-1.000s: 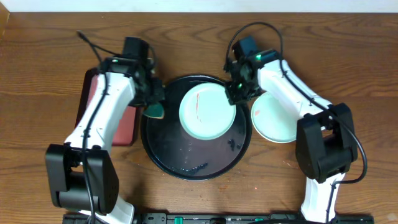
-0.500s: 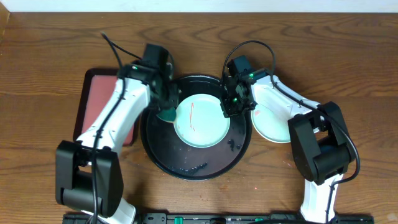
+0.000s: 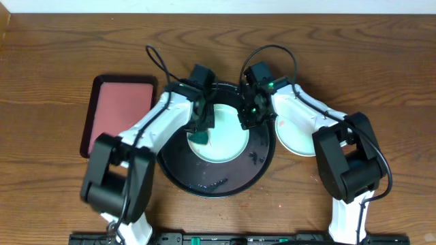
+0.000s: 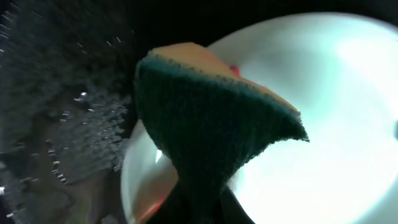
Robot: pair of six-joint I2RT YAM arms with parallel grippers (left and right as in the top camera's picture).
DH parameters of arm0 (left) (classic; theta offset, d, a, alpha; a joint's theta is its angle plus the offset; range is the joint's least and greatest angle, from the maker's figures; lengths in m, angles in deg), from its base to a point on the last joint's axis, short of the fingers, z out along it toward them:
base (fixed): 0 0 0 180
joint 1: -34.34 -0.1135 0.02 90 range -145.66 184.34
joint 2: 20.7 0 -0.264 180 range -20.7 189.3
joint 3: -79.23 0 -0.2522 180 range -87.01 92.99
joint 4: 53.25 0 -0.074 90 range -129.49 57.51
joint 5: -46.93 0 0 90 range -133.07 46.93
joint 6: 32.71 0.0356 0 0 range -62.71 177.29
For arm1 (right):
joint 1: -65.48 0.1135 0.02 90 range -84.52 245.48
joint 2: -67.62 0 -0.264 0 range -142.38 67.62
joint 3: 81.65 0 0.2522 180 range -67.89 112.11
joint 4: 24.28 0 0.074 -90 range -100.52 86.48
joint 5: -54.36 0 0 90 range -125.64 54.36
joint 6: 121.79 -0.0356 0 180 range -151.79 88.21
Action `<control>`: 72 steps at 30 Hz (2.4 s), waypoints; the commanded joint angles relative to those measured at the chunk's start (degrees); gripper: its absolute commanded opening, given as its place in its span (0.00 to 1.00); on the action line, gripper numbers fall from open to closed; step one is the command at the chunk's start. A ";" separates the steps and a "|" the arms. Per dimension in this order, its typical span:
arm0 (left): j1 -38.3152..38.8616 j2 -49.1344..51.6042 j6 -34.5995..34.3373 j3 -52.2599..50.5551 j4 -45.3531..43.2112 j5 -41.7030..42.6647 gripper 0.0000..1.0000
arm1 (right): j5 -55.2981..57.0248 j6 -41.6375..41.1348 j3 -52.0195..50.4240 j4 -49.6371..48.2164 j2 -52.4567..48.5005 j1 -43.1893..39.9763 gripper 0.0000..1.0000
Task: Clean dirty plates on tray and stack at the side
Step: 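Scrub the green plate with the sponge while the right gripper holds it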
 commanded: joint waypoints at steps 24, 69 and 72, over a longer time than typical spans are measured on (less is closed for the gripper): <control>-1.01 3.04 -6.10 0.28 -3.65 -12.87 0.07 | -0.92 -1.46 -1.11 0.11 -0.57 1.90 0.01; -1.60 -2.12 -2.27 12.15 8.90 -18.05 0.07 | -0.87 -1.51 -1.11 0.15 -0.57 1.90 0.01; -3.06 -4.57 -2.27 13.90 11.26 -18.03 0.07 | -0.90 -1.51 -1.11 0.15 -0.57 1.90 0.01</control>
